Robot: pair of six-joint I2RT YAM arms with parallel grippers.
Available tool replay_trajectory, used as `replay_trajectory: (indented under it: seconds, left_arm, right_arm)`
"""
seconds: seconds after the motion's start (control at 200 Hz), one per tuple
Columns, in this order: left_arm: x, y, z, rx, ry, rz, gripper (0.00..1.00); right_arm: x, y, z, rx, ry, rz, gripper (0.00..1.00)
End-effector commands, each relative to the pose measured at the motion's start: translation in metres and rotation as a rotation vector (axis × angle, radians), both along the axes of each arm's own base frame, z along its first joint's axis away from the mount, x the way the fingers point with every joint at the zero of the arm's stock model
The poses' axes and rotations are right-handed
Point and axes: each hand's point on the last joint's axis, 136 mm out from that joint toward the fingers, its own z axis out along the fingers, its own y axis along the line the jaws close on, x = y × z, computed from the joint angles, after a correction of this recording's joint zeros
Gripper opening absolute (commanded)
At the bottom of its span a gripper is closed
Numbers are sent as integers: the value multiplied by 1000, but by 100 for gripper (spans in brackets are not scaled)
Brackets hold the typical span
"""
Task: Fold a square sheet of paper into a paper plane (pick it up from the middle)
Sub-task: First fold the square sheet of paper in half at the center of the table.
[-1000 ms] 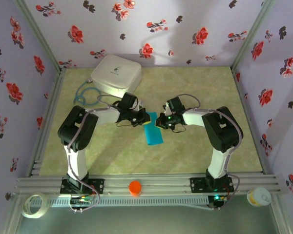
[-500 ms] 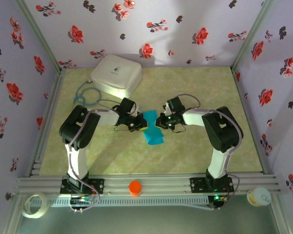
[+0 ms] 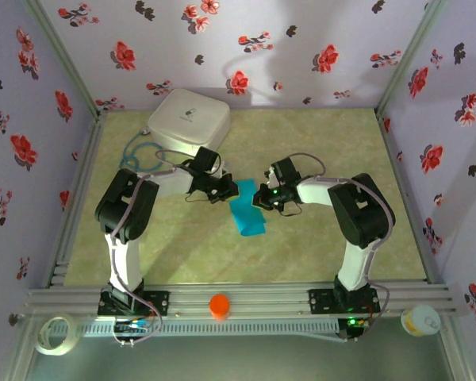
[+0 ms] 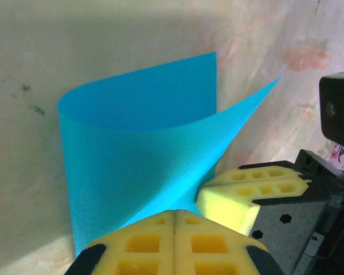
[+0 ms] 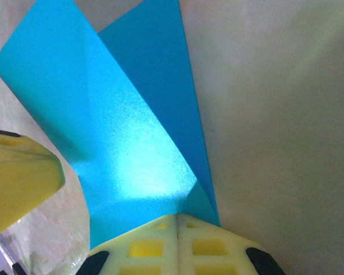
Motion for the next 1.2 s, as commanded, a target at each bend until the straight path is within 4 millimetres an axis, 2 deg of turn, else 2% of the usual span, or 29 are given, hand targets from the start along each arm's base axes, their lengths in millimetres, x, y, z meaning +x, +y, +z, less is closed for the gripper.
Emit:
replay_trajectory:
  seconds: [0.0, 0.31, 0.405, 0.565, 0.69, 0.82, 0.975, 1.195]
  left_arm:
    - [-7, 11, -28, 61, 71, -4, 0]
    - [-16, 34, -69, 176, 127, 30, 0]
    - [-12, 31, -56, 153, 113, 34, 0]
    - [5, 16, -19, 87, 52, 10, 0]
    - [13, 8, -9, 63, 22, -21, 0]
    - [12, 15, -28, 87, 58, -15, 0]
    - [5, 31, -64, 146, 110, 19, 0]
    - [11, 40, -70, 178, 113, 50, 0]
  right_arm:
    - [-44, -46, -57, -237, 186, -39, 0]
    - [-45, -47, -56, -247, 186, -37, 0]
    - [-44, -49, -54, -254, 178, -40, 0]
    - [-46, -47, -56, -247, 187, -34, 0]
    - [-45, -45, -54, -234, 179, -33, 0]
    - [-45, -45, -55, -232, 183, -33, 0]
    - [-46, -45, -56, -230, 186, -31, 0]
    - [-47, -45, -58, -231, 190, -30, 0]
